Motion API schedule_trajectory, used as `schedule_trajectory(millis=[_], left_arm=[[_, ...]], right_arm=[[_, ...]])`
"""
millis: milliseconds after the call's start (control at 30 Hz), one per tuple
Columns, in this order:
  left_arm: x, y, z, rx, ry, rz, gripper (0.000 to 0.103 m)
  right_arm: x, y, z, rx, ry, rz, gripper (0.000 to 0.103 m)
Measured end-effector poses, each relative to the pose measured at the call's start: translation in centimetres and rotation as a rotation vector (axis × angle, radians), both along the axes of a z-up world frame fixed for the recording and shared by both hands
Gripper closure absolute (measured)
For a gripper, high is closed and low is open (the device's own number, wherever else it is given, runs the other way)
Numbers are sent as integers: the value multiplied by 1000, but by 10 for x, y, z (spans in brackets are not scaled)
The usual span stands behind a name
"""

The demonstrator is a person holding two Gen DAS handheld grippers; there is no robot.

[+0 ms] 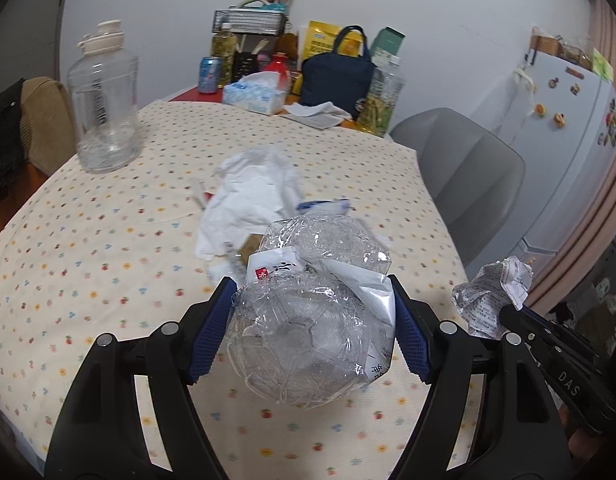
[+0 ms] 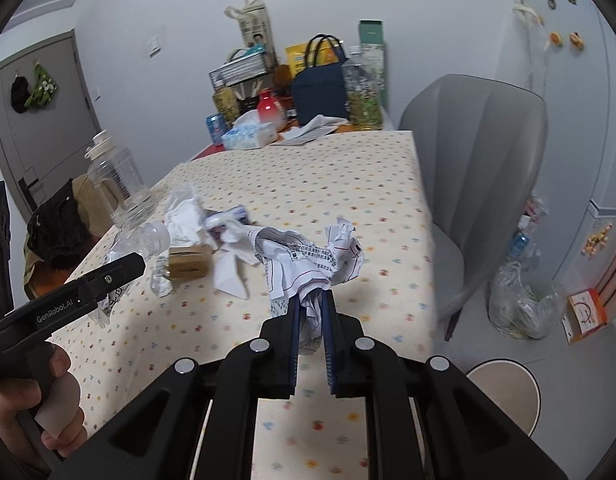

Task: Collect trash
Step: 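Grasp the crumpled printed paper with the right gripper and lift it, then carry both items to the beige bin and release them from both grippers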

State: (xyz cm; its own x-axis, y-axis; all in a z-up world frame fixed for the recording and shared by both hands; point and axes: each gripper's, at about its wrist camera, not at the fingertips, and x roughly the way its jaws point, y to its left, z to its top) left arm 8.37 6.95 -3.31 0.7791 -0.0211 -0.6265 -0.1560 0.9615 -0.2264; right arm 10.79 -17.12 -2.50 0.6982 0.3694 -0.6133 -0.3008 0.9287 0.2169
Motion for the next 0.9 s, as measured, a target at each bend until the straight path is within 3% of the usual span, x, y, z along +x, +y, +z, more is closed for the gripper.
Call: schedule_trajectory(millis=[433, 900], left_arm=[[24, -84, 9, 42, -1, -156, 29], [52, -177, 1, 90, 34, -319, 29]], right_arm=[[-12, -94, -9, 38, 7, -178, 91], [-14, -178, -48, 44, 71, -359, 91]])
